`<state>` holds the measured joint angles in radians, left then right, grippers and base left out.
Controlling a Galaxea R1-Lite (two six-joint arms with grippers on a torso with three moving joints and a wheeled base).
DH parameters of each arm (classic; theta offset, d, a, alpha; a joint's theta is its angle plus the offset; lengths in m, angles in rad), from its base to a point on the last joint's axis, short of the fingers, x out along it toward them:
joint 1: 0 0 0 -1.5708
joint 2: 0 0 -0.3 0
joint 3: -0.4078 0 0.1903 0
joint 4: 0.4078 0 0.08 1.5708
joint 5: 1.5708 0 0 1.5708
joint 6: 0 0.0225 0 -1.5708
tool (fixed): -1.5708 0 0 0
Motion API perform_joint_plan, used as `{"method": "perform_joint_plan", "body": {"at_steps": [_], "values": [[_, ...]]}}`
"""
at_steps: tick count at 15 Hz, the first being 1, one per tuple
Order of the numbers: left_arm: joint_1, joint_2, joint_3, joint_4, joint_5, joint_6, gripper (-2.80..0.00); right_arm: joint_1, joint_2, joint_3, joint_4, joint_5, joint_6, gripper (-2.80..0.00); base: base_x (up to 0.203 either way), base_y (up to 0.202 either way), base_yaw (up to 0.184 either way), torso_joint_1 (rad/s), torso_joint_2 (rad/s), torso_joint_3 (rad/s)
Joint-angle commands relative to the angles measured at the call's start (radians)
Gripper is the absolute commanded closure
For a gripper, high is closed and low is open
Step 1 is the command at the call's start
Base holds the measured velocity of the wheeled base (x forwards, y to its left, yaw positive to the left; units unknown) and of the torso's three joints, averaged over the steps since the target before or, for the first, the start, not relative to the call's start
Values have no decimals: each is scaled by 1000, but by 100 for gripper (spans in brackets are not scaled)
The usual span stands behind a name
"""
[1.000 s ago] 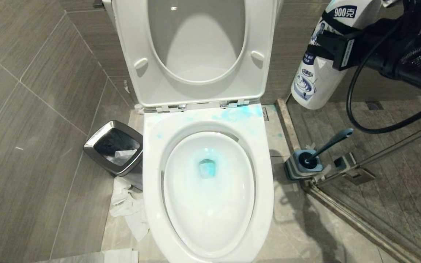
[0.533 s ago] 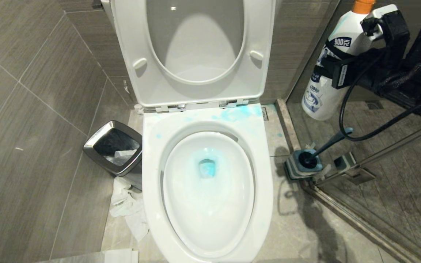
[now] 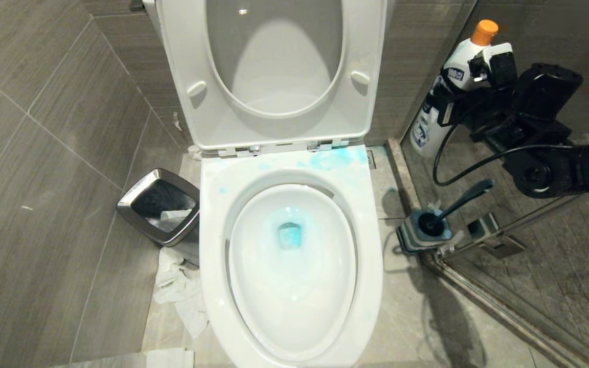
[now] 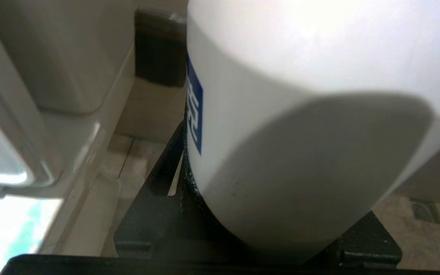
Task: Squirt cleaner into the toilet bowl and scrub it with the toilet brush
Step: Place the cleaning agent on the floor
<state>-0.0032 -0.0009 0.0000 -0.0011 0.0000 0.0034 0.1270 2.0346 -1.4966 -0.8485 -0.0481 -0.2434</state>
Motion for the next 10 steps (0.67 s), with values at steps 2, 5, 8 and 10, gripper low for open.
{"method": "perform_joint_plan", "body": {"at_steps": [2, 5, 8, 10], "values": [[0, 1, 0, 0, 0, 0, 0, 3, 29, -5, -6, -1, -8, 0, 0, 0, 0, 0, 0, 0], [0, 1, 0, 0, 0, 3, 0, 16, 39, 1, -5, -1, -16, 0, 0, 0, 0, 0, 0, 0], [0, 1, 0, 0, 2, 6, 0, 33, 80, -7, -6, 4, -20, 0, 0, 0, 0, 0, 0, 0], [0, 1, 0, 0, 2, 6, 0, 36, 97, -6, -6, 3, -20, 0, 0, 0, 0, 3, 1, -40]]}}
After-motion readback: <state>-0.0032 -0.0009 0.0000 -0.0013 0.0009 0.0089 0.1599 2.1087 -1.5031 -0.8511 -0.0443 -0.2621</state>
